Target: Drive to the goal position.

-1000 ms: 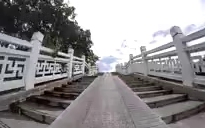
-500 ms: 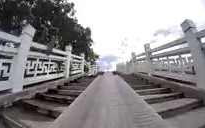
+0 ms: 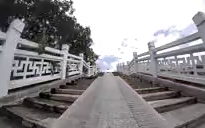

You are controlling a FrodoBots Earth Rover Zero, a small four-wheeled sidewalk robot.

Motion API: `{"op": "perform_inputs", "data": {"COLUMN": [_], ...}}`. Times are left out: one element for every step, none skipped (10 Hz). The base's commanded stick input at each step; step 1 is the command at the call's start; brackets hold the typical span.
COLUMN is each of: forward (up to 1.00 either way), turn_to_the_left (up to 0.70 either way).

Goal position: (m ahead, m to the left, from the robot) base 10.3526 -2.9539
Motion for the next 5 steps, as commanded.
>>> {"op": "perform_inputs", "data": {"forward": [0.7,0.7,0.7,0.7,0.7], "turn_to_the_left": [0.0,0.0,0.0,0.0,0.0]}}
